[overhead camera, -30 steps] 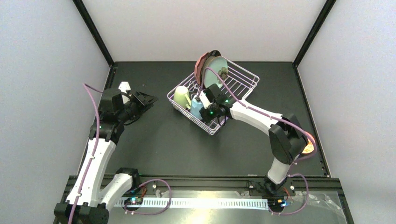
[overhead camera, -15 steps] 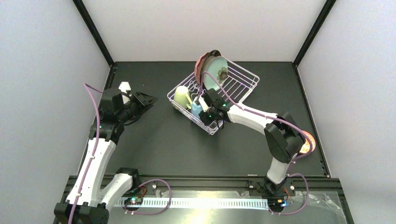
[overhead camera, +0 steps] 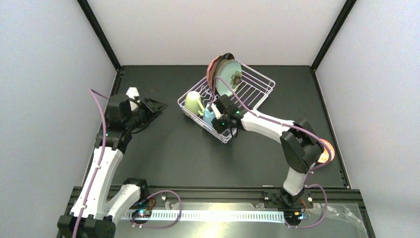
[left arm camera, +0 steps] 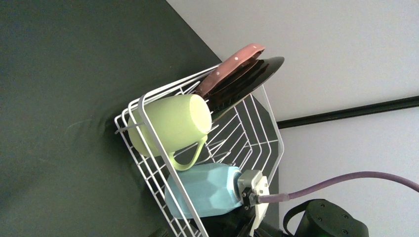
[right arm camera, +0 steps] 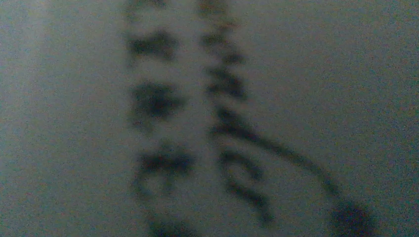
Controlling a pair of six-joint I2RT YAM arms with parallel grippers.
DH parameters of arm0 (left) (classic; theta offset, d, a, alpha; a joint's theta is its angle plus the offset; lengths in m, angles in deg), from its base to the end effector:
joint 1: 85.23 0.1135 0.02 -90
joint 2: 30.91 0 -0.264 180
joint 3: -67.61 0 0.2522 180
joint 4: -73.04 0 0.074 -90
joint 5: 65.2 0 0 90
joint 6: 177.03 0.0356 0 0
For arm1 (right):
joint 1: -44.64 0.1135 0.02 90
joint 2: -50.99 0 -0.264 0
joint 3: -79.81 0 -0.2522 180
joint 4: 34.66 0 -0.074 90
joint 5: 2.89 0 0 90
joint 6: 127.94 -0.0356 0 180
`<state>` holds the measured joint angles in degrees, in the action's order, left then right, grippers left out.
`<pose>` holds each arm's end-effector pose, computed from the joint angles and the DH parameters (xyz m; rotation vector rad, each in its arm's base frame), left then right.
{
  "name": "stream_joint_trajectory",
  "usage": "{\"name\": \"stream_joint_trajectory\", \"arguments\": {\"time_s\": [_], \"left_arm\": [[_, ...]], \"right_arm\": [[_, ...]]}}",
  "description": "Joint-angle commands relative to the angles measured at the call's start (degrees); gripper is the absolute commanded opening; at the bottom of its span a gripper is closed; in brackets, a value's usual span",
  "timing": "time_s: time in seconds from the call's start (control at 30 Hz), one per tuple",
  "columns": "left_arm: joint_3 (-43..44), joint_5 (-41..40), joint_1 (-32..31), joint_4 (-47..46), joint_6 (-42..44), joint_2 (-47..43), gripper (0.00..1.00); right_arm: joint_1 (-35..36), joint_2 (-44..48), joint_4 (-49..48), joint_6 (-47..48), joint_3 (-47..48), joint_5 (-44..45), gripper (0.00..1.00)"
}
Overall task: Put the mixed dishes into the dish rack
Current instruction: Turn the cup upside down over the dish rack.
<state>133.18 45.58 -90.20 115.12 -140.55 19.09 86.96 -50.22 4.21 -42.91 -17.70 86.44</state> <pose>0.1874 -0.0290 0.3355 -0.6583 2.0500 -0.9889 0.2725 0.2487 0.1990 -0.8399 2.4711 0.3182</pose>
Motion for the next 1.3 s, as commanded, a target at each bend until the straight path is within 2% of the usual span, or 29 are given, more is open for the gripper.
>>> {"name": "stream_joint_trajectory", "arguments": {"time_s": [0.0,0.13,0.2,0.53,0.6,0.63,1.0,1.07,1.27], "left_arm": [[-0.45,0.94,-0.33,1.55,1.05,0.02,0.98],[-0.38,1.36,-0.35,1.84,1.14,0.03,0.98],[-0.44,1.37,-0.33,2.04,1.22,0.04,0.98],[-0.57,1.80,-0.27,2.34,0.83,-0.28,0.98],[-0.63,1.90,-0.37,2.39,0.82,-0.38,0.98],[-0.62,1.94,-0.38,2.43,0.71,-0.48,0.98],[-1.54,1.91,-0.38,3.05,0.26,-2.00,0.98],[-1.52,1.94,-0.39,3.09,0.12,-2.06,0.98],[-1.45,1.92,-0.32,3.40,-0.16,-2.40,0.98]], "right_arm": [[-0.58,1.06,1.62,-0.30,-0.70,6.81,0.45],[-0.58,1.72,2.76,-0.34,0.44,7.53,0.47],[-0.58,2.31,3.18,-0.34,0.83,7.77,0.52],[-0.58,3.84,4.55,-0.54,2.26,6.35,0.55],[-0.58,3.67,4.52,-0.58,2.24,5.52,0.64],[-0.58,3.59,4.52,-0.64,2.16,5.16,0.65],[-0.58,3.92,4.36,-0.83,1.73,4.05,0.68],[-0.58,4.44,4.48,-0.83,1.76,4.20,0.74],[-0.58,5.91,5.36,-0.87,2.40,5.27,0.75]]}}
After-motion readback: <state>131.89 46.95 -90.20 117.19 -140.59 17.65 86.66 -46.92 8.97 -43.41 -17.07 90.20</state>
